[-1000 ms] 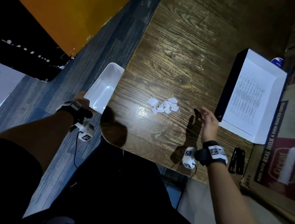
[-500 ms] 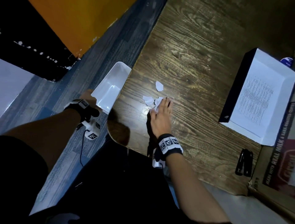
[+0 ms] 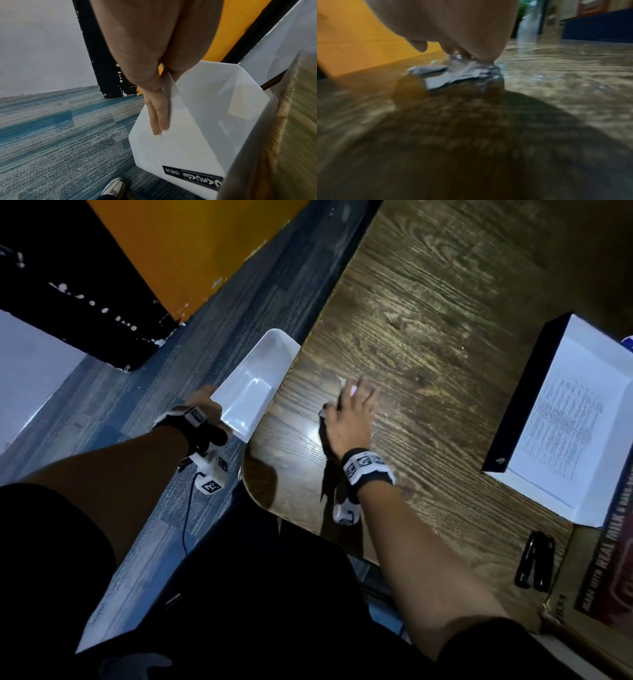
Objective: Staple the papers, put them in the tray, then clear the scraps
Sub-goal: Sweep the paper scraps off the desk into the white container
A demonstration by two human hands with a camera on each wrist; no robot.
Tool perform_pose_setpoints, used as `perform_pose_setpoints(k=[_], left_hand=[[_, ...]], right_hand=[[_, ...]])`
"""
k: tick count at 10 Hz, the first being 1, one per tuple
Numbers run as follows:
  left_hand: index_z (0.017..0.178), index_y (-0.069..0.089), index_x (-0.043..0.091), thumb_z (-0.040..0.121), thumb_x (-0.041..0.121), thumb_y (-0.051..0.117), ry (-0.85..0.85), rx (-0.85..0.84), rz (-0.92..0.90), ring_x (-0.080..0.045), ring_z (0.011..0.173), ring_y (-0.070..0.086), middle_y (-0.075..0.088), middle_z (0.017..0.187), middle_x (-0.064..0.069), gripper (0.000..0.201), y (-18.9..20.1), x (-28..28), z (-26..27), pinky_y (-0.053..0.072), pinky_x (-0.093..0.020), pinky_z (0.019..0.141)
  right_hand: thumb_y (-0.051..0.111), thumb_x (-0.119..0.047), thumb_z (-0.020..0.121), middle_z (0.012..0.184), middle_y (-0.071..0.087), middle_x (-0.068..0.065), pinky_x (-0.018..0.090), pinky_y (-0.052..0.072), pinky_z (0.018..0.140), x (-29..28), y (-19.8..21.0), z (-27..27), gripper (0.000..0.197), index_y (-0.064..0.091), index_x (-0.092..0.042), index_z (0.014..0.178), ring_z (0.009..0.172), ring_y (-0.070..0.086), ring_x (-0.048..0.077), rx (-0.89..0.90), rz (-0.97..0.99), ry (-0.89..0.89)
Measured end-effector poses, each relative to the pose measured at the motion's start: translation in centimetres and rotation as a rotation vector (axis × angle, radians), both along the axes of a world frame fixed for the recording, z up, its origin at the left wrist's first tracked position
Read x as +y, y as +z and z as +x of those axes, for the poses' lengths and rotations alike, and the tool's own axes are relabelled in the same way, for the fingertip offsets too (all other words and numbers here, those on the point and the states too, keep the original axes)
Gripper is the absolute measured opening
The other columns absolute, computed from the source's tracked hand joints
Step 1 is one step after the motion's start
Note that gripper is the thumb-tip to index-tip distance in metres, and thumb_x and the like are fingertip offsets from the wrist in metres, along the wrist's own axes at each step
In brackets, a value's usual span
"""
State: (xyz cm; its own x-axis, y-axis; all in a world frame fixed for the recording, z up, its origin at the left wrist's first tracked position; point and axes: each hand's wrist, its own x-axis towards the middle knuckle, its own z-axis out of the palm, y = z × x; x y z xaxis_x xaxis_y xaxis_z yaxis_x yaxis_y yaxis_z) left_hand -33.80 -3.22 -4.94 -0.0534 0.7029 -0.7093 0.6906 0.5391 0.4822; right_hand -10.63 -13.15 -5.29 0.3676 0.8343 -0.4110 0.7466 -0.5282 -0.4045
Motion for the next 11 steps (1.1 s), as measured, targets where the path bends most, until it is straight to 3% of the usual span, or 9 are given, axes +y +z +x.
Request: perform_pose_setpoints(k=[1,2,3,4,5,6,7,9,11], left_hand=[[0.131,0.047,0.005,0.086,-0.013,0.036,-0.032,0.013,-0.007,-0.024,0.073,0.067,0.055,0.122,-0.02,0.049,-0.2,0.2,-0.6,0.042,-0.012,0.039],[0.126,0.047,0.005,0.088,-0.012,0.035,-0.008,0.0,-0.056,-0.011,0.041,0.061,0.057,0.115,-0.021,0.043,-0.1,0.1,-0.6,0.041,-0.014,0.034],[0.139,0.037,-0.002,0.093,-0.01,0.034,-0.027,0.056,-0.018,0.018,0.027,0.045,0.048,0.136,-0.027,0.047,-0.1,-0.6,0.1,0.032,-0.007,0.025],[0.141,0.035,0.002,0.095,-0.007,0.035,0.018,0.034,-0.059,0.005,0.032,0.057,0.051,0.121,-0.021,0.047,-0.5,-0.8,0.1,0.041,-0.012,0.03],[0.14,0.041,0.01,0.095,0.001,0.043,-0.189,0.108,-0.083,-0.029,0.11,0.065,0.053,0.134,-0.02,0.046,-2.1,-0.6,-1.1,0.051,-0.02,0.064],[0.139,0.043,0.013,0.09,-0.005,0.043,0.003,0.003,-0.041,-0.038,0.115,0.06,0.053,0.134,-0.023,0.052,-4.1,-0.5,-2.2,0.048,-0.021,0.07],[0.138,0.041,0.006,0.088,-0.007,0.043,0.006,-0.013,-0.068,-0.039,0.114,0.06,0.053,0.134,-0.025,0.052,-3.8,-0.7,-2.4,0.054,-0.032,0.077],[0.136,0.042,0.0,0.088,-0.008,0.042,-0.008,-0.011,-0.052,-0.04,0.112,0.061,0.054,0.132,-0.027,0.048,-4.2,-0.8,-3.0,0.056,-0.035,0.077],[0.136,0.04,0.001,0.089,-0.009,0.04,-0.021,-0.034,-0.062,-0.04,0.114,0.059,0.052,0.133,-0.027,0.049,-4.4,-0.9,-3.4,0.057,-0.041,0.084]], right_hand=[[0.031,-0.037,0.098,0.162,-0.003,0.011,0.045,-0.007,0.119,-1.7,0.0,-2.0,0.061,0.016,-0.014,0.152,0.147,-0.015,0.034,0.016,-0.003,0.189],[0.032,-0.029,0.098,0.161,0.013,0.008,0.039,0.003,0.12,-3.6,0.9,-0.4,0.053,0.026,-0.014,0.149,0.149,0.001,0.029,0.081,0.095,0.225],[0.031,-0.031,0.099,0.162,0.01,0.008,0.036,0.0,0.119,-5.9,0.7,3.2,0.058,0.017,-0.012,0.152,0.149,0.001,0.027,-0.025,0.115,-0.087],[0.028,-0.035,0.1,0.161,-0.005,0.014,0.041,-0.004,0.121,-6.5,-0.1,3.6,0.066,0.0,-0.006,0.152,0.149,-0.011,0.029,-0.058,-0.041,-0.327],[0.025,-0.04,0.099,0.159,-0.012,0.018,0.044,-0.008,0.12,-5.0,-0.3,-0.3,0.071,-0.006,-0.002,0.15,0.147,-0.017,0.033,-0.059,-0.069,-0.271],[0.022,-0.042,0.099,0.16,-0.012,0.017,0.041,-0.011,0.118,-3.9,-0.3,-4.1,0.07,-0.005,-0.002,0.15,0.147,-0.018,0.031,-0.022,-0.059,-0.121],[0.026,-0.038,0.1,0.161,-0.011,0.011,0.04,-0.008,0.121,-4.5,0.2,-4.1,0.067,-0.002,-0.005,0.151,0.147,-0.017,0.026,0.053,0.003,-0.043],[0.03,-0.035,0.1,0.161,-0.003,0.017,0.042,-0.003,0.121,-10.0,-0.1,1.9,0.067,0.002,-0.001,0.151,0.149,-0.008,0.032,-0.122,-0.021,-0.427],[0.027,-0.04,0.095,0.16,-0.013,0.016,0.035,-0.015,0.116,-7.2,-0.4,-4.2,0.075,-0.005,-0.002,0.151,0.147,-0.016,0.028,0.004,0.012,-0.32]])
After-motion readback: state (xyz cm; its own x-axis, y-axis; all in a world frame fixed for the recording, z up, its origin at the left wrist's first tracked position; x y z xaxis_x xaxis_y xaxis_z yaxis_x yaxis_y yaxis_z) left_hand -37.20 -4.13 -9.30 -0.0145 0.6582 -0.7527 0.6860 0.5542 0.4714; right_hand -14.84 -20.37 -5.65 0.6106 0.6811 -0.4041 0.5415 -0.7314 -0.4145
